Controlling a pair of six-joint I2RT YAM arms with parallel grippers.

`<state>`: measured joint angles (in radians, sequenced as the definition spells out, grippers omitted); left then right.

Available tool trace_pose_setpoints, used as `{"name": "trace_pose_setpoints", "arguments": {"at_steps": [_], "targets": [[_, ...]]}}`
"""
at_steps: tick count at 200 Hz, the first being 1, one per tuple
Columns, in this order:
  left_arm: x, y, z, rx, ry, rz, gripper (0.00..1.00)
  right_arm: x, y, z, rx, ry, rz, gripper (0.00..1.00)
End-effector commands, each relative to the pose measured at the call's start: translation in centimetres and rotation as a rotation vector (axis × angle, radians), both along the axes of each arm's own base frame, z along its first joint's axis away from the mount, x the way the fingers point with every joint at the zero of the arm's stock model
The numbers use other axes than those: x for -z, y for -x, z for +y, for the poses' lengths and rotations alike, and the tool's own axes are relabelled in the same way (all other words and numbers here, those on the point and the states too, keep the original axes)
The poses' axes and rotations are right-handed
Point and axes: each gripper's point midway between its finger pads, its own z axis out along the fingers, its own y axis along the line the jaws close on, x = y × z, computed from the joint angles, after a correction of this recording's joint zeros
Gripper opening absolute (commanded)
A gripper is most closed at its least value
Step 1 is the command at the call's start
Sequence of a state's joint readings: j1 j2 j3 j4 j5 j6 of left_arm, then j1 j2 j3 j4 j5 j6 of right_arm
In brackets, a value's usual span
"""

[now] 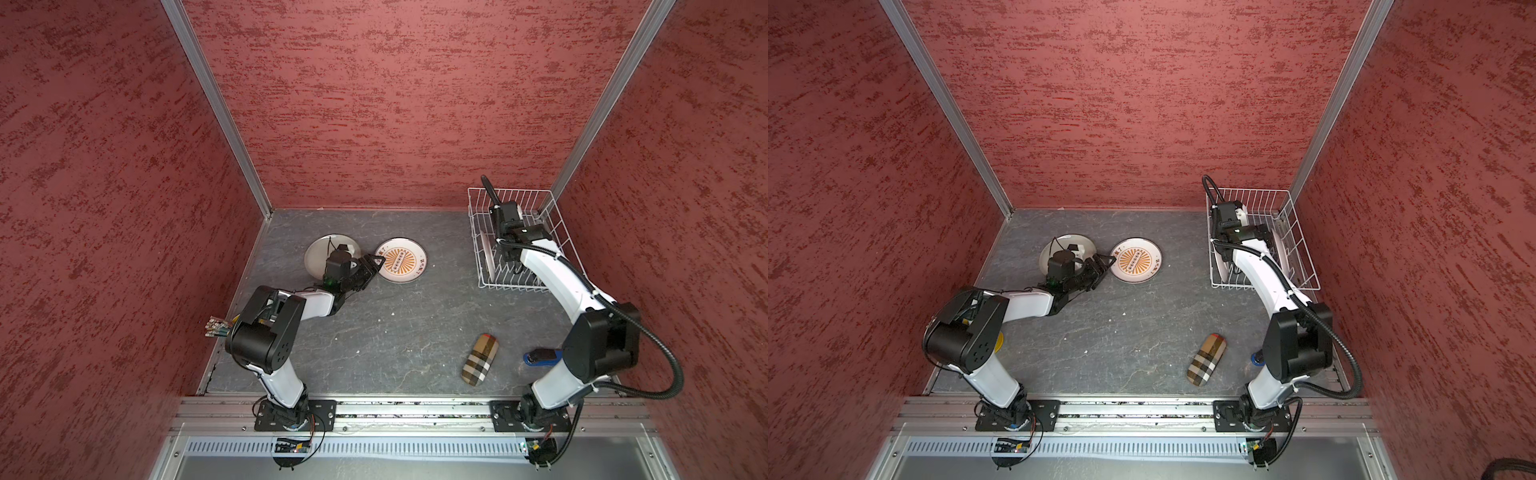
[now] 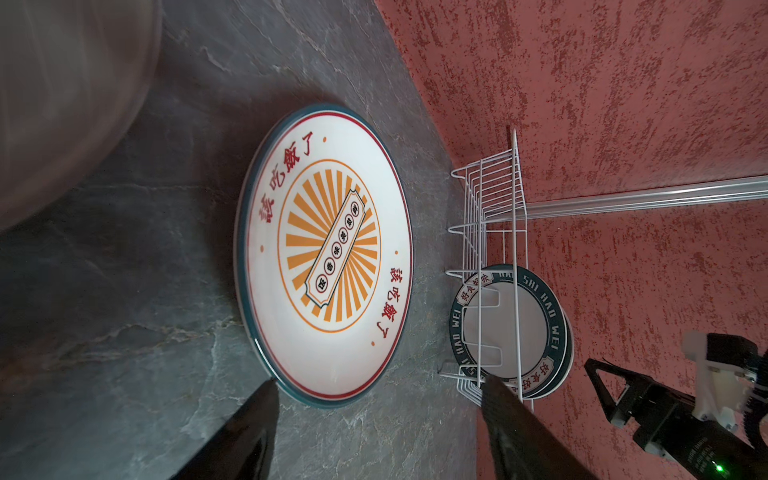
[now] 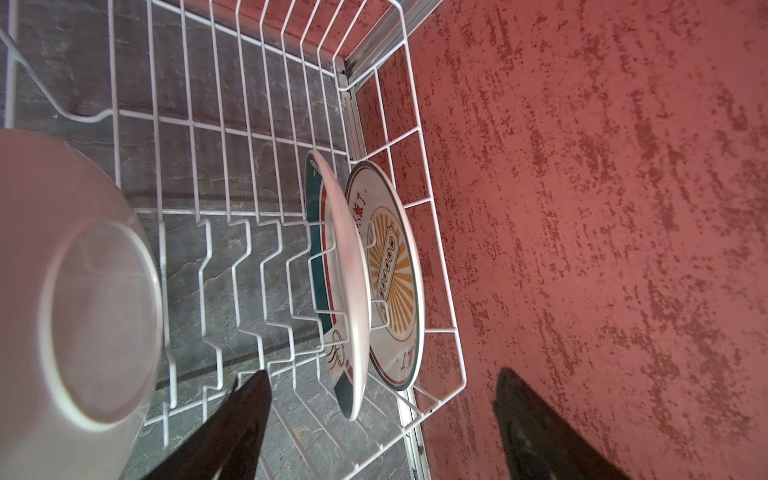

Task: Unload the plates from the dish rack
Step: 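Lower the right gripper into the rack and close on the green-rimmed plate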

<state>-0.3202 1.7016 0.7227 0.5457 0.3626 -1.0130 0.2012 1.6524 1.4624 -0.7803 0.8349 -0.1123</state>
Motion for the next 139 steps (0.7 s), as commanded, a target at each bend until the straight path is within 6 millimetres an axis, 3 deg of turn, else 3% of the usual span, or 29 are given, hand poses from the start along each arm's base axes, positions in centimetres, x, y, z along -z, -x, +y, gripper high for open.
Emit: {"name": "trace_pose_setpoints", "arguments": {"at_steps": [1, 61, 101, 139], "targets": [[-1.1, -0.1, -0.4, 0.021, -0.003, -0.030, 0.77, -0.6, -1.2, -0.5, -0.014, 0.032, 0.013, 0.80], [-1.0, 0.0, -0.9, 0.031, 0.001, -0.030, 0.78, 1.5, -2.4, -1.4, -0.007, 0.069, 0.056, 0.64], [-1.3, 0.0, -1.2, 0.032, 0.009, -0.034, 0.78, 3.0, -3.0, -1.7, -0.012, 0.067, 0.078, 0.45], [-1.5, 0.0, -1.3, 0.033, 0.013, -0.037, 0.78, 3.4, -3.0, -2.2, -0.006, 0.086, 0.086, 0.43]]}}
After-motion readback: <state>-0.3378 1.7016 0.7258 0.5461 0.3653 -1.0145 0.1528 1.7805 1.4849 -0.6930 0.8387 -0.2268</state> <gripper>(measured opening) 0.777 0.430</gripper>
